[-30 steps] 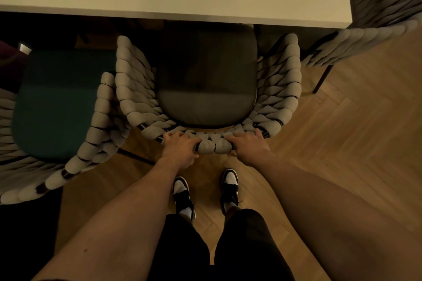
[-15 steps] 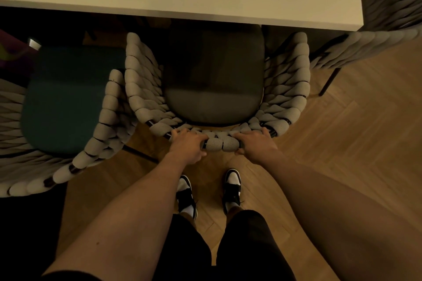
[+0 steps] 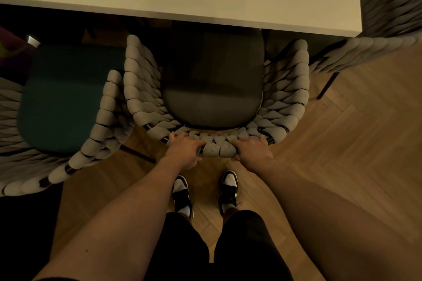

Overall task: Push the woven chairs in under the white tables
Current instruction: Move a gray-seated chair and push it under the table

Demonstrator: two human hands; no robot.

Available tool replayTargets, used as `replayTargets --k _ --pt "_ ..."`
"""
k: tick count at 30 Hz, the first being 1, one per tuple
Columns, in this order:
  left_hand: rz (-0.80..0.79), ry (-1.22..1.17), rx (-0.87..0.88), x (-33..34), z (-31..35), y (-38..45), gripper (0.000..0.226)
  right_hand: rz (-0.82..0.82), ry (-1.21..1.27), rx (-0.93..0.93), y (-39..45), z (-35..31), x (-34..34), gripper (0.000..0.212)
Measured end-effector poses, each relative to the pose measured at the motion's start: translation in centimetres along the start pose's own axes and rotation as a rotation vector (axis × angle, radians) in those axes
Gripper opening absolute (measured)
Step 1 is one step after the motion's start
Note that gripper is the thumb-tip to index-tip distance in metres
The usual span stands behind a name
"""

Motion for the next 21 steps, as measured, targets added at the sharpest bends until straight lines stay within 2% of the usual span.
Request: replayTargets --k 21 --pt "0.002 -0.002 0.025 0.27 -0.17 -0.07 0.055 -0.015 0.026 -0.003 0.28 -0.14 0.68 0.041"
Point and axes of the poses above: each hand's wrist, its own y-axis towards the middle knuckle, its own x-axis out of the palm, z = x × y, the point moved 6 cm from there along y, towards the middle knuckle, and after that the axes turned 11 degrees about -z, right-handed, at the moved point
